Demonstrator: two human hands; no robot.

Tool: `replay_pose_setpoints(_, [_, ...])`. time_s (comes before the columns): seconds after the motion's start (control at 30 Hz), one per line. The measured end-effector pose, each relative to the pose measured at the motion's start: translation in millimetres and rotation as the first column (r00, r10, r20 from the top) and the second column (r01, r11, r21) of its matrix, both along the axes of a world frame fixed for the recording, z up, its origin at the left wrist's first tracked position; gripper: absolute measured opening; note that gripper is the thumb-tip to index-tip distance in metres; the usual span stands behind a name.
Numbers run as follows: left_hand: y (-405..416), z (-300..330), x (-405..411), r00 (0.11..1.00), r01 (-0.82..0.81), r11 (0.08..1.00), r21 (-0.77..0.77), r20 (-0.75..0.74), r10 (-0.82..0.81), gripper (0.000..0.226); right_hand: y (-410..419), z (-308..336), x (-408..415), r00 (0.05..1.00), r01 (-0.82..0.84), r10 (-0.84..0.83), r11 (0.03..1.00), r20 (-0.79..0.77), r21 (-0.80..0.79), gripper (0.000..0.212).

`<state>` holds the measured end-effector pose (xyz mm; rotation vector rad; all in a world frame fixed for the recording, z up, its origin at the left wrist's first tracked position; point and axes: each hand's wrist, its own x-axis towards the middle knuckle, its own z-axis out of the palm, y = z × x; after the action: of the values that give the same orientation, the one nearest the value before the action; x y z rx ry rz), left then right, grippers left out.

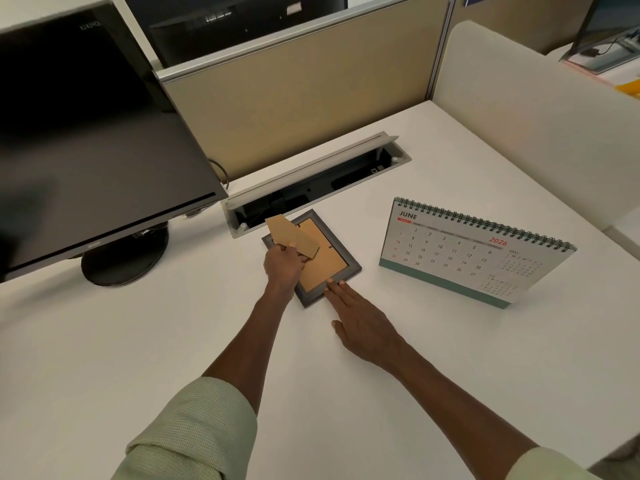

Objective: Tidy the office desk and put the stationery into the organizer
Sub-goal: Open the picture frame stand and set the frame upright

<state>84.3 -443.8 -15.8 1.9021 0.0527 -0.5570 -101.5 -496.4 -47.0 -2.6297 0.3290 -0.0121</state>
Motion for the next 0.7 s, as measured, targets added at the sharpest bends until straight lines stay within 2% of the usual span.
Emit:
replay_pose_setpoints(0.1, [9,6,3,0.998,-0.052,0.995,0.084,0.023,0.050,0.020,0,15,4,0.998,0.007,-0.009,0.999,0.060,0.032,0.056])
replay_pose_setpoints(0.23, [28,28,11,0.999,-0.041,0.995,0.091,0.031,0.038,0.022,-6,39,9,0.954,0.089,-0.084,0.996,0.289,-0.004,0.067])
replay_pose_setpoints(0.3, [40,46,16,0.999,0.000,0.997,0.071,-0.035,0.002,0.019,-9,48,12,0.923,0.161,-0.178,0.984,0.342,0.078,0.075])
replay_pose_setpoints(0.4, [56,73,24,0.985,0.111,0.988,0.109,-0.142,-0.095,0.018,-10,59,18,0.900,0.202,-0.278,0.948,0.336,0.244,0.072])
replay_pose_setpoints(0.57, [71,99,32,0.920,0.281,0.952,0.125,-0.318,-0.229,0.018,-4,62,27,0.954,-0.013,-0.109,0.914,0.278,0.406,0.064])
replay_pose_setpoints(0.7, [73,98,33,0.874,0.357,0.923,0.145,-0.401,-0.275,0.020,3,55,29,0.954,-0.098,-0.028,0.912,0.299,0.399,0.052])
